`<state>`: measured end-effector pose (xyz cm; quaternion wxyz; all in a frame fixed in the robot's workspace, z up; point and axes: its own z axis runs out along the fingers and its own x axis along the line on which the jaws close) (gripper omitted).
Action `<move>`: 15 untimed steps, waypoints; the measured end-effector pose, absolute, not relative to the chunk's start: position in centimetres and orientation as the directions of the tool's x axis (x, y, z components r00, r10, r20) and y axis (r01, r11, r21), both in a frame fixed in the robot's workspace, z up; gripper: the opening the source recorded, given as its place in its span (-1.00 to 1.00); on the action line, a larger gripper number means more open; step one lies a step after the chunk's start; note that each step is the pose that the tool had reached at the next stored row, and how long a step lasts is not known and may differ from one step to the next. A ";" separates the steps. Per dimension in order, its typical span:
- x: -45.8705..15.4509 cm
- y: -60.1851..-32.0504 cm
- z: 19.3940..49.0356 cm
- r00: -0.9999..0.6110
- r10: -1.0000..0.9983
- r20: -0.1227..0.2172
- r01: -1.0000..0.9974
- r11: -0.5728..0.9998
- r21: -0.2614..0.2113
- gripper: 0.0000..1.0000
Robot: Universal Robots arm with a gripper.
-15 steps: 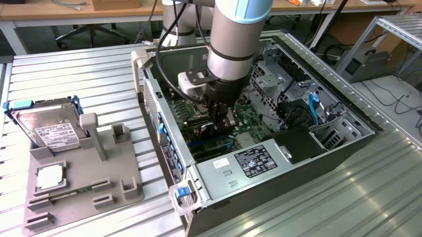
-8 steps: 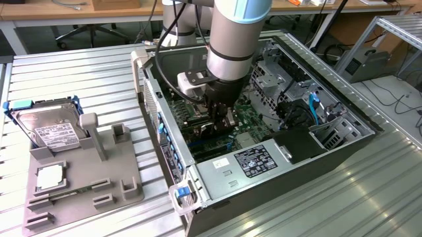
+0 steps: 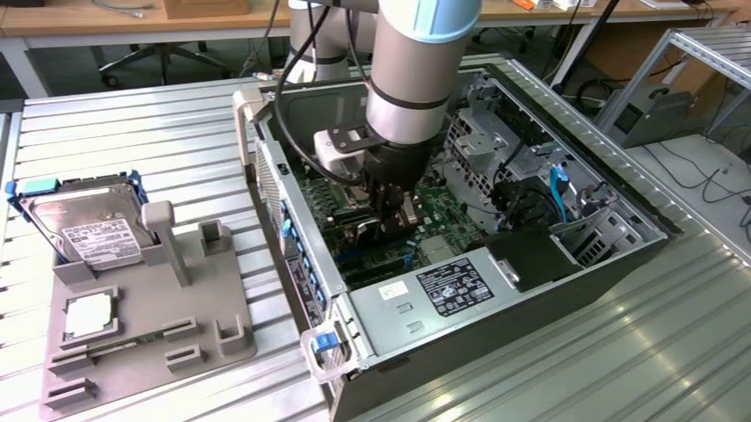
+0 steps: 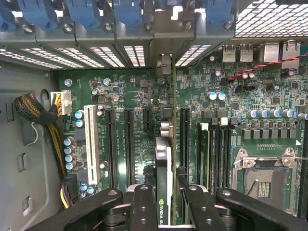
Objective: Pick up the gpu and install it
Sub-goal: 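Insert the gpu into the slot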
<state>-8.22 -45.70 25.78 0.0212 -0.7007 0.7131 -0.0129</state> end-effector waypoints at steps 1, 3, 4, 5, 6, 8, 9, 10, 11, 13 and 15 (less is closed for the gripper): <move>-8.2 -45.7 25.8 -0.017 -1.000 -0.012 -0.999 0.018 -0.048 -0.47; -8.2 -45.7 25.7 -0.017 -1.000 -0.012 -0.999 0.018 -0.048 -0.47; -8.2 -45.7 25.7 -0.017 -1.000 -0.012 -0.999 0.018 -0.048 -0.47; -8.2 -45.7 25.7 -0.017 -1.000 -0.012 -0.999 0.018 -0.048 -0.47; -8.2 -45.7 25.6 -0.017 -1.000 -0.012 -0.999 0.018 -0.048 -0.47; -8.2 -45.7 25.6 -0.017 -1.000 -0.012 -0.999 0.018 -0.048 -0.47; -8.2 -45.7 25.6 -0.017 -1.000 -0.012 -0.999 0.018 -0.048 -0.47; -8.2 -45.7 25.6 -0.017 -1.000 -0.012 -0.999 0.018 -0.048 -0.47; -8.2 -45.7 25.6 -0.017 -1.000 -0.012 -0.999 0.018 -0.048 -0.47; -8.2 -45.7 25.6 -0.017 -1.000 -0.012 -0.999 0.018 -0.048 -0.47; -8.3 -45.7 25.6 -0.017 -1.000 -0.012 -0.999 0.018 -0.049 -0.47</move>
